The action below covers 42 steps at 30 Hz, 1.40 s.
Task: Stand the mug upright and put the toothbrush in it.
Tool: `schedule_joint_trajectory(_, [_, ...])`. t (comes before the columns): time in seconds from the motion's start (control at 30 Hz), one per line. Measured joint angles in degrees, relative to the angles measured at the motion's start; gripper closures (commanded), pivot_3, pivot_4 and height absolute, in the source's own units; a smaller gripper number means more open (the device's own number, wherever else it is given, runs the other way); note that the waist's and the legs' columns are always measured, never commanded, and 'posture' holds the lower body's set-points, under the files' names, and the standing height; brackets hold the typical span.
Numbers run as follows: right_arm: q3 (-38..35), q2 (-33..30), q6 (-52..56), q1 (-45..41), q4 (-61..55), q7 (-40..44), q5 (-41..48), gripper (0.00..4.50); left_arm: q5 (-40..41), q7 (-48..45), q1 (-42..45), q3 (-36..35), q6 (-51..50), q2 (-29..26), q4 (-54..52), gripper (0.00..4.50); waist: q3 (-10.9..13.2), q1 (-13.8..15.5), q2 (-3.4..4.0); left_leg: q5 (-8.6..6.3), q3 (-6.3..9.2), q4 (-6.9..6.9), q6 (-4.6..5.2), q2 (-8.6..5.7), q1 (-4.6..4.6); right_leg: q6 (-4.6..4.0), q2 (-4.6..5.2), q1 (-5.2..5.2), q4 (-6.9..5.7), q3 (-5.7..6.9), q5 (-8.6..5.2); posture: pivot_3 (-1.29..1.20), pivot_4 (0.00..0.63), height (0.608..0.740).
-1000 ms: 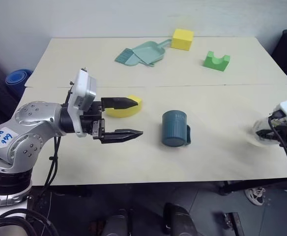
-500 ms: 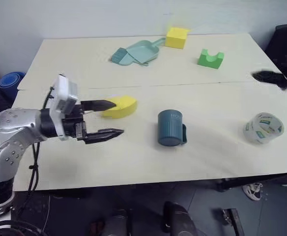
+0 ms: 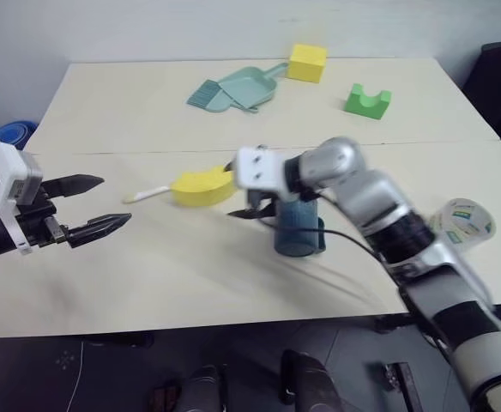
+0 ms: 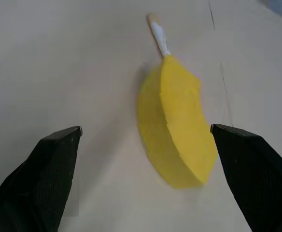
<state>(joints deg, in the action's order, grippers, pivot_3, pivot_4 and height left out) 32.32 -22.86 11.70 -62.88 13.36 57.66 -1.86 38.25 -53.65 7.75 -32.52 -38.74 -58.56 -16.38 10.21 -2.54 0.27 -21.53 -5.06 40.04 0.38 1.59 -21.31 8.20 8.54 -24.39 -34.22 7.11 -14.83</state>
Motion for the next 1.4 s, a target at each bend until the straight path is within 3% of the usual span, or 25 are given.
schedule_joint_trajectory(0.2, [3.29, 7.85, -11.07, -1.51, 12.73, -7.46, -8.08, 0.06, 0.31, 0.43, -1.69, -1.4, -0.32, 0.01, -3.16, 0.0, 0.0, -0.88, 0.0, 0.05, -0.01, 0.07, -0.09, 0.07, 0.16, -0.09, -0.02, -0.02, -0.32, -0.11, -0.04, 0.0, 0.15, 0.74])
schedule_joint_trajectory(0.27, [3.48, 13.52, -16.29, -4.4, 24.61, -13.69, -12.52, 0.06, 0.95, 0.78, -2.03, -2.37, -0.87, 0.04, -3.73, 0.0, 0.01, -1.59, 0.0, 0.06, -0.01, 0.02, -0.12, 0.09, 0.18, -0.2, -0.03, -0.07, -0.44, -0.11, -0.1, 0.0, 0.15, 0.74])
schedule_joint_trajectory(0.57, [2.03, 19.84, -20.04, -10.75, 44.24, -20.11, -16.54, 0.06, 1.07, 0.99, -1.0, -2.11, -1.11, 0.04, -3.43, 0.0, 0.02, -2.75, 0.03, 0.06, 0.02, -0.04, -0.16, 0.12, 0.2, -0.24, -0.06, -0.11, -0.51, -0.1, -0.13, 0.0, 0.15, 0.74])
schedule_joint_trajectory(0.9, [-1.82, 21.23, -23.03, -12.95, 49.4, -19.61, -17.64, 3.26, 0.94, 0.96, 1.52, 0.08, -0.18, 0.04, -2.79, 0.0, 0.02, -2.98, 0.02, 0.05, 0.03, -0.04, -0.18, 0.14, 0.26, -0.25, -0.07, -0.1, -0.57, -0.13, -0.13, 0.0, 0.15, 0.74])
schedule_joint_trajectory(0.97, [-2.05, 21.31, -23.26, -13.02, 49.59, -19.69, -18.24, 3.26, 0.92, 0.97, 2.19, 0.42, 0.01, 0.04, -2.7, 0.0, 0.02, -3.0, 0.02, 0.06, 0.03, -0.04, -0.19, 0.14, 0.27, -0.25, -0.07, -0.1, -0.6, -0.14, -0.13, 0.0, 0.15, 0.74])
schedule_joint_trajectory(1.2, [-3.38, 21.32, -23.92, -12.99, 49.68, -19.12, -18.82, 4.17, 0.85, 0.97, 2.93, 1.88, 0.37, 0.04, -1.72, 0.0, 0.02, -3.02, 0.02, 0.06, 0.03, -0.03, -0.19, 0.14, 0.27, -0.25, -0.07, -0.1, -0.63, -0.16, -0.13, 0.0, 0.15, 0.74])
schedule_joint_trajectory(1.4, [-3.82, 19.88, -21.59, -12.28, 45.25, -14.94, -18.9, 4.17, 1.25, 0.99, 5.13, 3.63, 0.46, 0.62, -1.18, 0.0, 0.02, -2.78, 0.02, 0.06, 0.04, -0.01, -0.19, 0.13, 0.24, -0.25, -0.06, -0.1, -0.62, -0.15, -0.13, 0.0, 0.15, 0.74])
